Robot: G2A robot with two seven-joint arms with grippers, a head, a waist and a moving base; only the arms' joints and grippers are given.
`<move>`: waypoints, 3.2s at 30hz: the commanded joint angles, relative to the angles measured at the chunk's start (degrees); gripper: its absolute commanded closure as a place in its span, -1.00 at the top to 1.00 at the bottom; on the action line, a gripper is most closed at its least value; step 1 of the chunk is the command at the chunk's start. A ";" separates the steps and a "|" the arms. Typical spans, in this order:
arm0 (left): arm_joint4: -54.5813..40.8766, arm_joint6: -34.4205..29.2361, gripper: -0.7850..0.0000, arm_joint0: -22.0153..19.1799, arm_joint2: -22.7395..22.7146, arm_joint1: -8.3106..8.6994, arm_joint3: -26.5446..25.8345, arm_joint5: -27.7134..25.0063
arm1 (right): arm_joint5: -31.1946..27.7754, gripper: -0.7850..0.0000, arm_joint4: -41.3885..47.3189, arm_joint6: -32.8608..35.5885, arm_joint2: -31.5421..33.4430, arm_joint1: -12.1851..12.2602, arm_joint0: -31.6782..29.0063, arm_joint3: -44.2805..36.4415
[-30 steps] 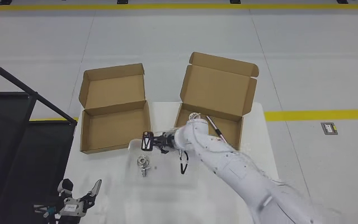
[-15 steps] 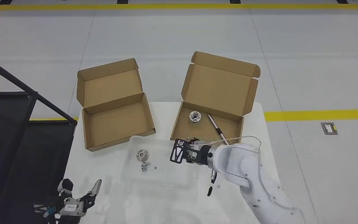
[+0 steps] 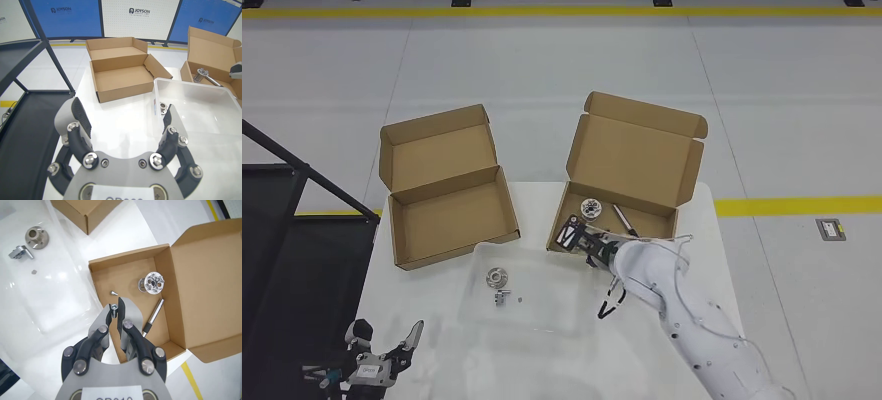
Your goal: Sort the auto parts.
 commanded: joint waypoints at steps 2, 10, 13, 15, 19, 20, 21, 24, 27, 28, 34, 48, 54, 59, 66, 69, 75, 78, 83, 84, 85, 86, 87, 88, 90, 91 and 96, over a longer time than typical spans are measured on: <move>0.00 0.00 1.00 0.00 0.00 0.00 0.00 0.00 | -0.12 -1.00 0.06 0.04 0.00 0.00 -0.01 0.01; 0.00 0.00 1.00 0.00 0.00 0.00 0.00 0.00 | 0.93 -1.00 0.10 -0.92 0.14 -0.01 -0.50 0.22; 0.00 0.00 1.00 0.00 0.00 0.00 0.00 0.00 | 4.18 -1.00 2.27 -3.42 0.65 -0.49 0.77 4.14; 0.00 0.00 1.00 0.00 0.00 0.00 0.00 0.00 | 5.41 -1.00 3.93 -5.00 0.59 -1.00 3.09 9.01; 0.00 0.00 1.00 0.00 0.00 0.00 0.00 0.00 | 8.62 -1.00 6.41 -7.83 -0.48 -2.39 8.72 21.21; 0.00 0.00 1.00 0.00 0.00 0.00 0.00 0.00 | 8.18 -1.00 7.57 -8.10 -1.02 -2.83 10.08 24.20; 0.00 0.00 1.00 0.00 0.00 0.00 0.00 0.00 | 8.03 -1.00 8.62 -8.78 -1.28 -3.20 11.43 27.07; 0.00 0.00 1.00 0.00 0.00 0.00 0.00 0.00 | 6.96 -1.00 10.15 -9.43 -2.87 -4.31 14.42 33.73; 0.00 0.00 1.00 0.00 0.00 0.00 0.00 0.00 | 7.28 -1.00 10.93 -9.17 -4.20 -5.29 16.34 38.04; 0.00 0.00 1.00 0.00 0.00 0.00 0.00 0.00 | 7.88 -1.00 10.65 -9.31 -4.66 -5.56 16.83 39.25; 0.00 0.00 1.00 0.00 0.00 0.00 0.00 0.00 | 8.67 -0.83 11.52 -12.32 -5.92 -6.91 18.83 45.08; 0.00 0.00 1.00 0.00 0.00 0.00 0.00 0.00 | 8.45 -0.43 11.39 -15.54 -6.45 -7.85 19.94 48.62; 0.00 0.00 1.00 0.00 0.00 0.00 0.00 0.00 | 6.85 -0.44 11.51 -18.99 -4.42 -6.73 18.13 44.03; 0.00 0.00 1.00 0.00 0.00 0.00 0.00 0.00 | 3.05 -0.42 10.41 -19.74 -1.05 -4.46 14.11 34.68; -0.25 -0.69 1.00 -0.62 -0.07 -0.02 0.11 -0.29 | -2.38 -0.44 9.31 -17.89 4.26 -1.40 4.81 15.97; -0.44 -0.98 1.00 -1.23 -0.43 -0.03 0.46 -0.76 | -5.53 -0.46 9.86 -18.17 5.96 -0.53 1.42 9.84; -0.82 -2.31 1.00 -4.05 -1.44 -0.03 2.16 -0.20 | -7.32 -0.04 10.07 -17.40 6.05 -0.03 -1.00 5.32; -0.66 -2.94 1.00 -4.58 -1.54 -0.01 2.21 -0.21 | -7.32 1.00 10.07 -17.40 6.05 -0.03 -1.00 5.32; -0.66 -2.94 1.00 -4.58 -1.54 -0.01 2.21 -0.21 | -7.32 1.00 10.07 -17.40 6.05 -0.03 -1.00 5.32; -0.66 -2.94 1.00 -4.58 -1.54 -0.01 2.21 -0.21 | -7.32 1.00 10.07 -17.40 6.05 -0.03 -1.00 5.32; -0.66 -2.94 1.00 -4.58 -1.54 -0.01 2.21 -0.21 | -7.40 1.00 10.34 -17.83 6.00 -0.04 -1.21 5.21; -0.65 -3.04 1.00 -4.65 -1.50 -0.01 2.26 -0.16 | -8.22 1.00 11.20 -19.33 5.93 -0.02 -1.90 5.13; -0.14 -3.36 1.00 -5.12 -1.21 -0.02 2.54 0.01 | -9.33 1.00 11.19 -20.10 5.66 0.02 -2.11 5.41; 0.60 -3.46 1.00 -6.03 -0.90 -0.06 3.24 1.09 | -9.66 1.00 10.73 -20.11 5.24 0.00 -1.81 5.95; -0.06 -4.16 1.00 -8.58 0.47 -0.28 4.74 3.18 | -11.03 1.00 11.48 -21.03 4.07 -0.27 -0.54 7.63; -0.76 -4.89 1.00 -9.98 0.86 -0.34 5.31 3.64 | -11.79 1.00 12.04 -21.28 3.35 -0.48 0.47 9.11; -3.08 -8.01 1.00 -17.77 1.99 -0.52 8.07 6.23 | -17.84 1.00 17.46 -25.16 -0.27 -1.94 6.29 18.86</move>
